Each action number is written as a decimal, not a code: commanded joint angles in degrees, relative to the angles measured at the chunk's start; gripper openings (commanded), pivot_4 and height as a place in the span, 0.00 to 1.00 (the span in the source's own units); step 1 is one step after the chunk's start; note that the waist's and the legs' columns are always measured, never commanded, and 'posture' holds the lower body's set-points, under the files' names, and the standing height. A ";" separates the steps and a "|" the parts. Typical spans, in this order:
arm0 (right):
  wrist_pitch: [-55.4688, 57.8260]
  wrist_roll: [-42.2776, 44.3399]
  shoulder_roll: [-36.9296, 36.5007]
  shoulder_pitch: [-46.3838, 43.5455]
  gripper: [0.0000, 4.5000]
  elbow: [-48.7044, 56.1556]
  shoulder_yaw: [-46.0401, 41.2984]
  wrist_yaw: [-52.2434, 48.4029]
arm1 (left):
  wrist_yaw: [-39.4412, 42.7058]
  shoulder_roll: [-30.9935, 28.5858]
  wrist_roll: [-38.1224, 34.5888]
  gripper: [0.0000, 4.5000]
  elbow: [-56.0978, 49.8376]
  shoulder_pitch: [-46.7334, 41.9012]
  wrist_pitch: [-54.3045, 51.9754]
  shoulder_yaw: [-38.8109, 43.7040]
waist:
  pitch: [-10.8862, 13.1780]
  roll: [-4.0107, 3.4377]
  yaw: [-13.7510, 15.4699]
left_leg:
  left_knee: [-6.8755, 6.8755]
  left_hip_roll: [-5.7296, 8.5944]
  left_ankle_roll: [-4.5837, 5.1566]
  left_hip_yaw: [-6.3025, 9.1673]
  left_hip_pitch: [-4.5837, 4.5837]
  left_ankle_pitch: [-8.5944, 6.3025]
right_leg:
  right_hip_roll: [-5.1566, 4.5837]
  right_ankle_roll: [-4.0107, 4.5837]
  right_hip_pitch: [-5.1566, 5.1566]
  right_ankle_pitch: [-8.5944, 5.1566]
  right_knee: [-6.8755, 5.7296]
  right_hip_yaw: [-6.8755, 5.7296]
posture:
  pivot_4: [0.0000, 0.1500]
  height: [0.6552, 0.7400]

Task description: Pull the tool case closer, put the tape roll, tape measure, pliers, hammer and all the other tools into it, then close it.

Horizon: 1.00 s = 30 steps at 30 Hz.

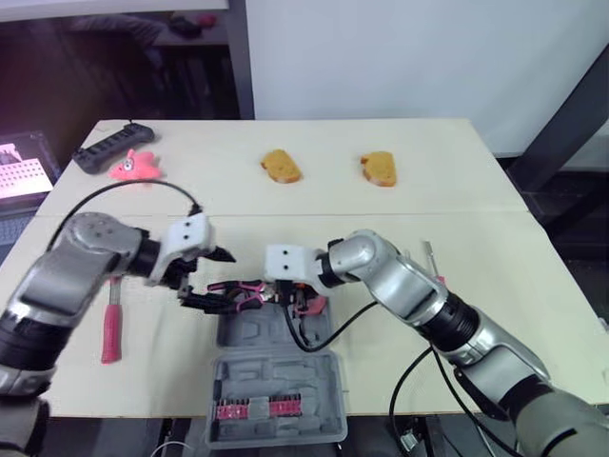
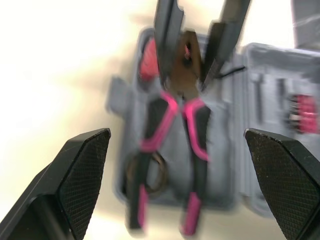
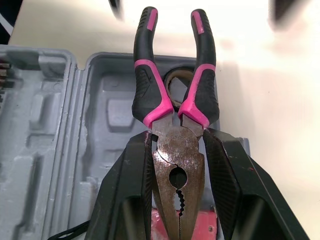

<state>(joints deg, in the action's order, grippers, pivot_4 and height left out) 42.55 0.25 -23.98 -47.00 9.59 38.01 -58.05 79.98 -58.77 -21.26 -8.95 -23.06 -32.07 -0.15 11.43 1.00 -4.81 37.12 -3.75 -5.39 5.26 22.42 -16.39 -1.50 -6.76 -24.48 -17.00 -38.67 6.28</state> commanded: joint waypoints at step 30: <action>5.27 2.25 -5.59 5.17 0.23 11.10 0.20 0.36 | 8.26 5.48 -7.22 1.00 9.49 30.78 29.48 24.58 | -0.03 0.00 0.78 | 0.01 0.00 -0.01 -0.04 -0.03 0.00 | -0.03 0.02 0.02 0.00 -0.01 -0.03 | 1.00 1.00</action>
<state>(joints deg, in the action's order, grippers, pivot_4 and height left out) 49.27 2.76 -30.44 -39.94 19.90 38.26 -58.20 87.99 -52.48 -28.14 0.51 8.32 -3.31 24.68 11.40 1.00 -4.02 37.13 -3.76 -5.39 5.22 22.38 -16.39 -1.53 -6.75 -24.46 -17.00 -38.69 6.25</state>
